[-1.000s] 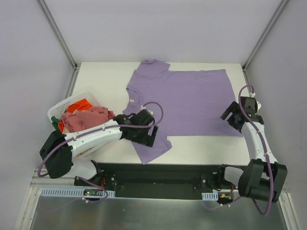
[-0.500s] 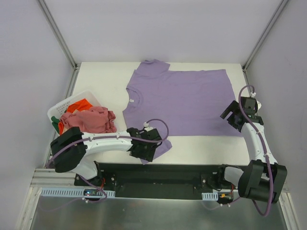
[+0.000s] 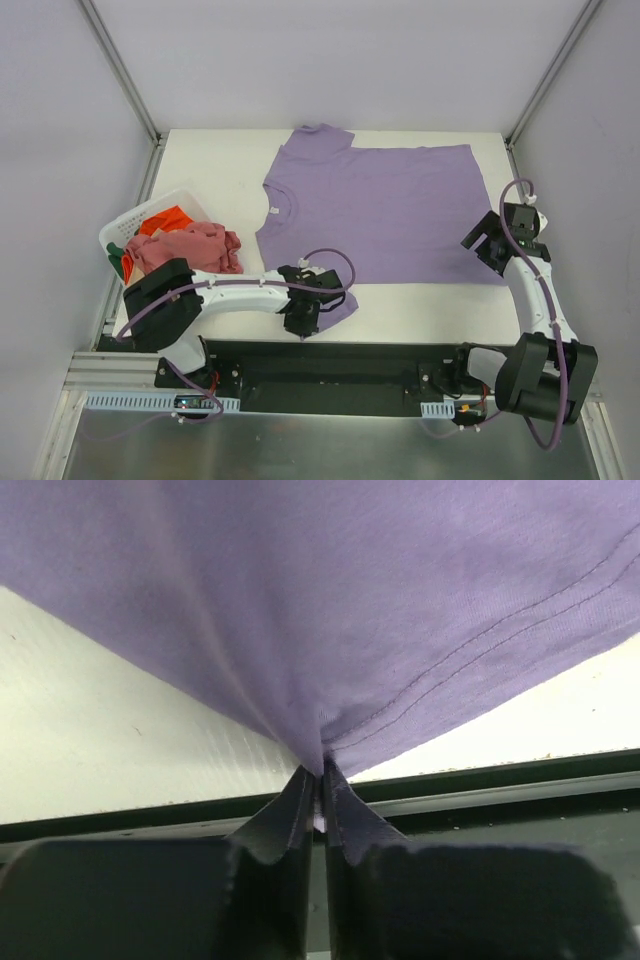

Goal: Fold and stack the t-shirts
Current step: Grap the side of the flattened tshirt closest away from the robot with both arms

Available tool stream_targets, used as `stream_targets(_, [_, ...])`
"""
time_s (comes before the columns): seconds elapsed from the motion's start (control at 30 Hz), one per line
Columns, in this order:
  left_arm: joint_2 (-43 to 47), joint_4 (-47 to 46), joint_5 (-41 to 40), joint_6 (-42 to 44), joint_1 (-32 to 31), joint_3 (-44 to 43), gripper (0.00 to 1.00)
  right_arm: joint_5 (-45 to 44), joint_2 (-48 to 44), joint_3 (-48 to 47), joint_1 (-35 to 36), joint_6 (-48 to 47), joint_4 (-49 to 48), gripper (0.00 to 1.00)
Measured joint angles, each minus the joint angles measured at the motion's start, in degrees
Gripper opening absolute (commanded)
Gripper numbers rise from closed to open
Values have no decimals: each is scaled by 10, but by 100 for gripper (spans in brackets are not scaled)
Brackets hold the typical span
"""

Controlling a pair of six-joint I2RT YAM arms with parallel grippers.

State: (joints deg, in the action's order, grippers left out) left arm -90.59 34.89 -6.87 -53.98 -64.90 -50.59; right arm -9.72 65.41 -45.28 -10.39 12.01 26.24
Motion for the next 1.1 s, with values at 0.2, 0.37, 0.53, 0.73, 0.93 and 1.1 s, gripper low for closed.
stream_targets(0.2, [-8,21,-35,-8,0,-15,0,2,-8,13,-15,10,-2,96])
stream_targets(0.37, [23,36,-89,-1,1,-17,0,17,-23,43,-89,29,1,99])
stream_targets(0.53, [50,32,-113,36,2,-39,0,55,8,51,-168,41,-2,87])
stream_targets(0.73, [66,-1,-104,76,23,-43,0,62,80,51,-174,45,-25,73])
stream_targets(0.93, [77,-33,-78,101,64,-43,0,43,145,44,-175,45,-42,57])
stream_targets(1.1, [78,-49,-52,112,89,-43,0,41,177,21,-175,45,-50,55])
